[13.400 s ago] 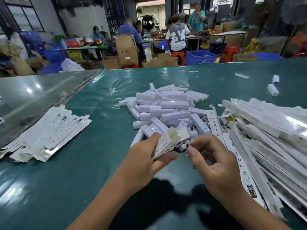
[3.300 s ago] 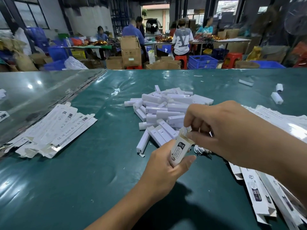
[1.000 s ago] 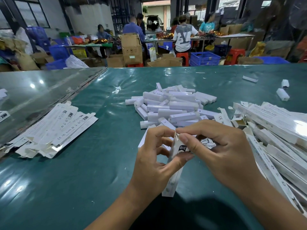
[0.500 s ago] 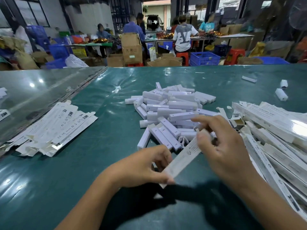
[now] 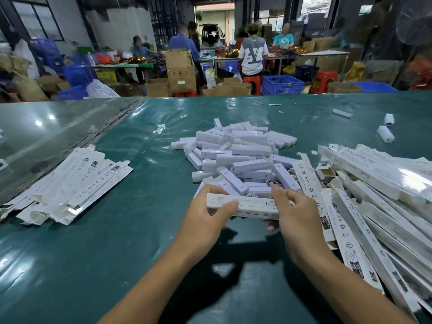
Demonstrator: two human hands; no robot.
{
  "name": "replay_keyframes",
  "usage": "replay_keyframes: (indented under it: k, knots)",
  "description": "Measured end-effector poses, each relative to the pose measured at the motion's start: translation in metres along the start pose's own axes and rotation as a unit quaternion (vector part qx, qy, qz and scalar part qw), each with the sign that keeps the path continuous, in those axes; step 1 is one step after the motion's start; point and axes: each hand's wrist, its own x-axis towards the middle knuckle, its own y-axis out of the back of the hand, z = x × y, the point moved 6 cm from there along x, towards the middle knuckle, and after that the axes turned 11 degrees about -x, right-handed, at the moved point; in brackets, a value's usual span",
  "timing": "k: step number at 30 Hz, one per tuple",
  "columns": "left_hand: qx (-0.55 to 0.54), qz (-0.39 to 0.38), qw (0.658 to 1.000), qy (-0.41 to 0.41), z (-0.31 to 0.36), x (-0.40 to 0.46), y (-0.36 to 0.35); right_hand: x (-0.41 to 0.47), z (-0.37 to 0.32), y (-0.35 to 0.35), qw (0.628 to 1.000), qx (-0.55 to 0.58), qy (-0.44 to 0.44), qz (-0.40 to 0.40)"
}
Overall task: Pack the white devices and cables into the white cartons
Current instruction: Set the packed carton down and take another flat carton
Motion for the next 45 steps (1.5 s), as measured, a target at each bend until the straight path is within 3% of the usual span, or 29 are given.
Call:
replay_keyframes:
  k: [3,5,8,14,17,19,24,27,29,35,38,40,42,43,45]
  knots:
    - [0.14,-0.044,0.986,-0.072,0.016,0.001,0.01,0.01,-0.002,0.007,0.998,-0.058,0.018,0.005]
    - [0.249,-0.113,0.95,-0.15,0.025,-0.004,0.0,0.009,-0.001,0.005,0.993,-0.111,0.035,-0.008]
    - [0.383,-0.188,0.887,-0.178,0.013,-0.015,-0.025,0.003,0.002,-0.003,0.989,-0.138,0.044,-0.038]
    - [0.353,-0.192,0.909,-0.106,0.008,-0.011,-0.011,-0.007,-0.008,-0.016,0.983,-0.087,0.007,-0.164]
    - [0.352,-0.153,0.921,-0.061,0.018,-0.001,0.019,-0.008,-0.019,-0.014,0.959,-0.214,0.071,-0.171]
    - [0.398,-0.109,0.911,-0.027,0.021,0.007,0.045,-0.006,-0.027,-0.003,0.953,-0.248,0.083,-0.154]
    - [0.541,0.081,0.829,0.119,0.006,0.007,0.134,0.006,-0.044,0.042,0.921,-0.356,0.134,-0.082]
    - [0.584,0.143,0.77,0.212,-0.005,-0.004,0.176,0.016,-0.046,0.064,0.889,-0.433,0.145,-0.039]
    - [0.581,0.166,0.758,0.248,-0.009,-0.006,0.191,0.02,-0.043,0.072,0.87,-0.471,0.141,-0.032]
    - [0.575,0.206,0.742,0.275,-0.004,-0.007,0.198,0.029,-0.043,0.084,0.852,-0.495,0.169,0.007]
    - [0.636,0.234,0.703,0.217,0.017,-0.008,0.181,0.028,-0.049,0.091,0.832,-0.52,0.187,0.047]
    - [0.643,0.199,0.736,0.076,0.031,0.003,0.14,0.024,-0.05,0.098,0.783,-0.592,0.167,0.09]
    - [0.57,0.102,0.815,-0.024,0.037,0.009,0.084,0.022,-0.045,0.105,0.74,-0.661,0.095,0.08]
    - [0.524,0.052,0.849,-0.052,0.036,0.011,0.057,0.021,-0.043,0.106,0.731,-0.675,0.073,0.061]
    - [0.463,-0.029,0.881,-0.091,0.032,0.014,0.011,0.023,-0.042,0.105,0.729,-0.681,0.062,0.031]
